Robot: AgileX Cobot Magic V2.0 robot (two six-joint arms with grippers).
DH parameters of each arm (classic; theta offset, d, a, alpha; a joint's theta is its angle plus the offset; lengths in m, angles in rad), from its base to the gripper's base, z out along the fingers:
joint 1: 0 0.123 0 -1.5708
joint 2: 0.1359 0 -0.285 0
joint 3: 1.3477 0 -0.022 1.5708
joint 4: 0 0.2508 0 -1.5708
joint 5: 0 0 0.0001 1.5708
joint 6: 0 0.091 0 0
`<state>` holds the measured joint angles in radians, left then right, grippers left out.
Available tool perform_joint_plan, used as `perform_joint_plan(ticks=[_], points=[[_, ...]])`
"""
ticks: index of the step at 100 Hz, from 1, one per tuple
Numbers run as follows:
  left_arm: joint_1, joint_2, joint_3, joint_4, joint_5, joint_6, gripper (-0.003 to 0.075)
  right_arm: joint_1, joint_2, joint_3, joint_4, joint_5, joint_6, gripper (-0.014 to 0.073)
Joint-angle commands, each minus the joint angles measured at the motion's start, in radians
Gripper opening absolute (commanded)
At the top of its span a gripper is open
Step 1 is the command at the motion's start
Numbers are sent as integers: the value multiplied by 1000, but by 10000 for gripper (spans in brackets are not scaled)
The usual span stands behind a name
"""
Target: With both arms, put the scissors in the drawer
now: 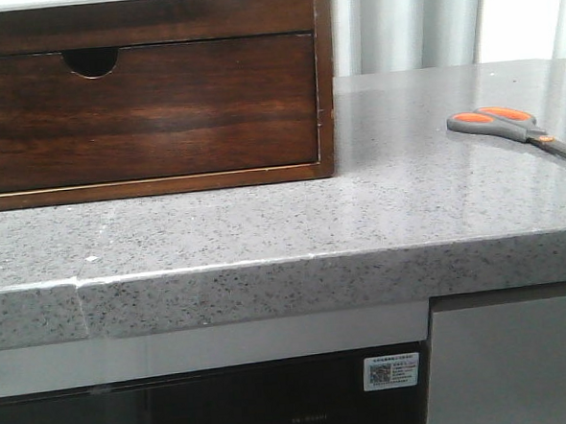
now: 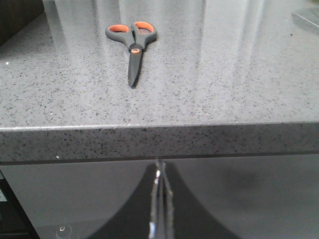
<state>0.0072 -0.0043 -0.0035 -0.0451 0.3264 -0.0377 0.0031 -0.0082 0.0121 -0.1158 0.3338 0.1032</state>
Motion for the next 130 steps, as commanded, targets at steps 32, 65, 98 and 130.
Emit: perform_joint_plan(ticks=[32, 65, 98, 130], points=[[1, -34, 20, -11, -59, -8, -20, -4, -29, 32, -9, -19, -6, -46], [1, -34, 20, -11, -118, -8, -20, -4, -29, 32, -16, -57, -6, -46], [1, -34, 20, -11, -163, -8, -20, -4, -29, 32, -28, -78, -6, -46], [1, -34, 20, -11, -193, -8, -19, -4, -29, 32, -41, -124, -6, -46]])
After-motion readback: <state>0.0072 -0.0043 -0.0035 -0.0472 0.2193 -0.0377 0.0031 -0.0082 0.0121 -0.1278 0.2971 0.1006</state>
